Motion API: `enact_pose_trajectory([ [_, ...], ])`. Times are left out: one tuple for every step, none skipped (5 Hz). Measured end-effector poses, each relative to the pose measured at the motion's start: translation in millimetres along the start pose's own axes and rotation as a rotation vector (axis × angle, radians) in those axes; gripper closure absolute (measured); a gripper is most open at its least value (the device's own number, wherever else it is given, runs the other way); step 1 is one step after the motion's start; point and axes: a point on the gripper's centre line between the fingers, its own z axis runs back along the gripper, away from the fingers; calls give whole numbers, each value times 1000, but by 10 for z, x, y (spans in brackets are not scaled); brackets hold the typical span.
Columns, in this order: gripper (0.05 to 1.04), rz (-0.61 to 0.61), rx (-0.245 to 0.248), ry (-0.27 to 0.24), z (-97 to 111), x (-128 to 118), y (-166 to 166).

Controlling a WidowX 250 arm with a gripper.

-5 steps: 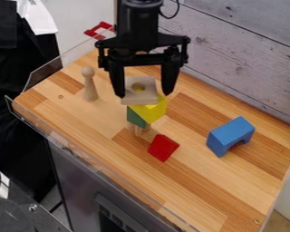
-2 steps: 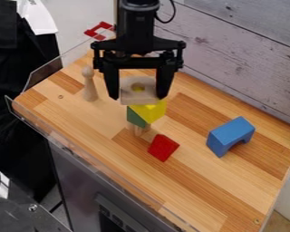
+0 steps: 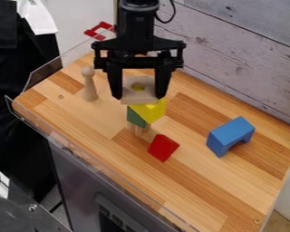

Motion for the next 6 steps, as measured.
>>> enact_pose_trajectory([
  [297,-8,-7,-11,0,16,-15],
  [297,-11,-8,-12,-1,6,-31],
  [297,-16,-6,-26,78,-1,-39],
  [297,-54,0,-84,304,81,-102],
  [297,-76,-22,-112,480,169,-122],
  [297,-49,-39,-105,469,291,-16],
])
